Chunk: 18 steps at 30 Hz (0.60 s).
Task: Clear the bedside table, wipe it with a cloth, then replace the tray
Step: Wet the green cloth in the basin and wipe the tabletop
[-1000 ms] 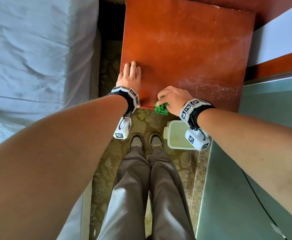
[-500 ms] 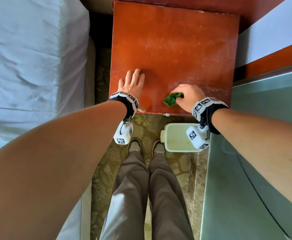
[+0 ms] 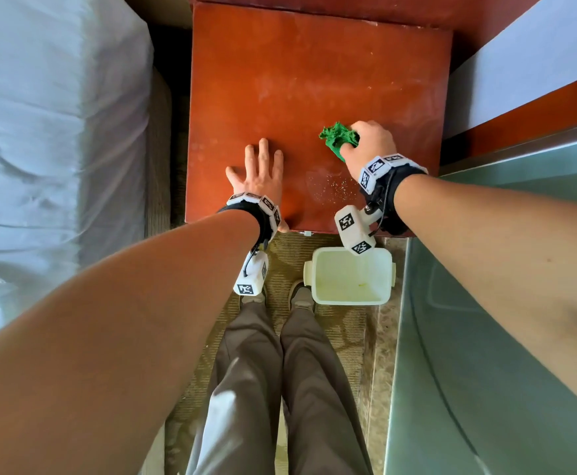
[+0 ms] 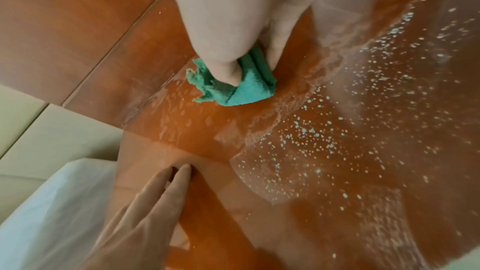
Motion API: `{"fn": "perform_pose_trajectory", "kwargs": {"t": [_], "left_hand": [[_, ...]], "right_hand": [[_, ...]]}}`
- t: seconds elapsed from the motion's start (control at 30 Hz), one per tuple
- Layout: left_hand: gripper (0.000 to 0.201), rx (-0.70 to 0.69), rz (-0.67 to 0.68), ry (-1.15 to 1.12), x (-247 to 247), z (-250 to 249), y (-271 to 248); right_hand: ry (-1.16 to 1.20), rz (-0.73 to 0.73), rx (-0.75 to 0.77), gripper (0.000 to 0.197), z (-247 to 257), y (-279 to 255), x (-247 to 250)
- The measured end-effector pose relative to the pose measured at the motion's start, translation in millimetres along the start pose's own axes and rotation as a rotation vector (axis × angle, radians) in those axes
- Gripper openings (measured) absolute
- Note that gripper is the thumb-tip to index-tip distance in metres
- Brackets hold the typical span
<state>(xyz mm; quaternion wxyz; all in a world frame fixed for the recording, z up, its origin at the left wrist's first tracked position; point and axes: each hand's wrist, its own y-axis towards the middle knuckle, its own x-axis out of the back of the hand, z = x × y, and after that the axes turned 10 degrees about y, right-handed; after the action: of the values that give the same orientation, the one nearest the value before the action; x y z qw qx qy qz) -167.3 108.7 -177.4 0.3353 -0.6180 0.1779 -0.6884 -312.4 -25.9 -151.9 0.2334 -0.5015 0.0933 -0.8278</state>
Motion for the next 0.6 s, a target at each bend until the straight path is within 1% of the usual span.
{"fn": "perform_pose_trajectory", "kwargs": {"t": [0.07,0.17,0.23,0.3,0.43,0.53,0.6], "left_hand": [[0.156,0.005,-0.009,0.004,0,0,0],[0.155,0.016,-0.002,0.013,0,-2,2],[0.146,0.036,-0.019,0.006,-1,-3,3],[0.142,0.049,-0.023,0.006,-1,-3,3],[0.157,0.038,0.017,0.023,2,-3,2],[0.158,0.035,0.02,0.026,4,-3,1],[0.157,0.032,0.022,0.029,5,-3,0]], "right_hand": [[-0.039,0.051,0.038,0.038,0,5,-3],[-0.065,0.076,0.142,0.038,1,8,-10],[-0.071,0.101,0.23,0.038,2,8,-13],[-0.098,0.164,0.316,0.038,3,6,-15],[-0.226,0.352,0.431,0.044,4,-8,-17],[-0.296,0.453,0.511,0.046,-4,-28,-16],[-0.323,0.499,0.521,0.046,-13,-39,-16]]}}
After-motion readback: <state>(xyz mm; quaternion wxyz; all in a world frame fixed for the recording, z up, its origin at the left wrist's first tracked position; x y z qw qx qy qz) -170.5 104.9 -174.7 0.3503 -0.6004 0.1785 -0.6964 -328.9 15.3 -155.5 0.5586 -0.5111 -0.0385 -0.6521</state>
